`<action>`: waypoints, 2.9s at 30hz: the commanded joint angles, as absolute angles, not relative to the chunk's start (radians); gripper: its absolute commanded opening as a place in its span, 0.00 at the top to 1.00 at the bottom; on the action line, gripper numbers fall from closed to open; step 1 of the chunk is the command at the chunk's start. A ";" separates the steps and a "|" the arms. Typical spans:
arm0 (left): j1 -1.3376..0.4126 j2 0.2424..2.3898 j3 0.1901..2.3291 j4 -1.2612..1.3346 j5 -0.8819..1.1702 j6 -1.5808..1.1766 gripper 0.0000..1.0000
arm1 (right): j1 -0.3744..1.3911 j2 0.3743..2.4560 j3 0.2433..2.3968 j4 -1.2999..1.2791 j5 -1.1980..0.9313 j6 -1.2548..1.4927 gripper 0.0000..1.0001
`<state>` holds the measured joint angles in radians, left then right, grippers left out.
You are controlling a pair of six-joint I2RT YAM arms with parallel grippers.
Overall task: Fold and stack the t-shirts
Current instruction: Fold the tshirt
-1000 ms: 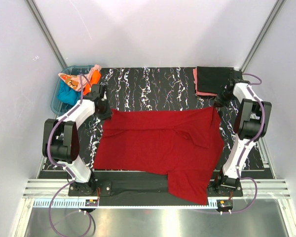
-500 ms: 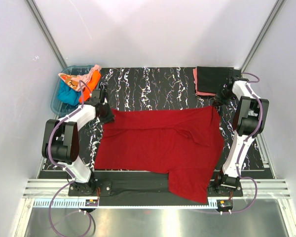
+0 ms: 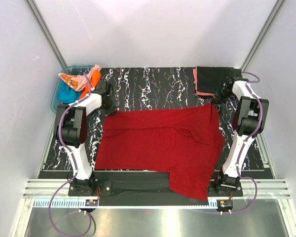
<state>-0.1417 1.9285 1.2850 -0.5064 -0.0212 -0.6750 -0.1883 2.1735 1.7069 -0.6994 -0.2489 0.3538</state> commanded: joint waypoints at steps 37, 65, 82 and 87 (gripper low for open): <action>-0.280 1.512 1.439 -0.762 -0.095 -0.468 0.47 | -0.132 1.497 1.394 -1.089 -0.093 0.556 0.32; -0.744 1.235 0.943 -0.640 -0.028 -0.713 0.58 | 0.033 1.385 0.687 -0.636 -0.290 0.788 0.68; -0.704 1.233 1.019 -0.709 -0.077 -0.661 0.56 | 0.186 1.734 1.229 -0.840 -0.066 0.683 0.48; -0.677 1.242 1.008 -0.680 -0.035 -0.657 0.55 | 0.126 1.470 0.995 -0.856 -0.035 0.669 0.47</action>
<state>-0.6895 1.2446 0.9756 -0.7086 -0.0452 -0.6781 0.1665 1.6043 1.1004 -0.7696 -0.1081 0.7033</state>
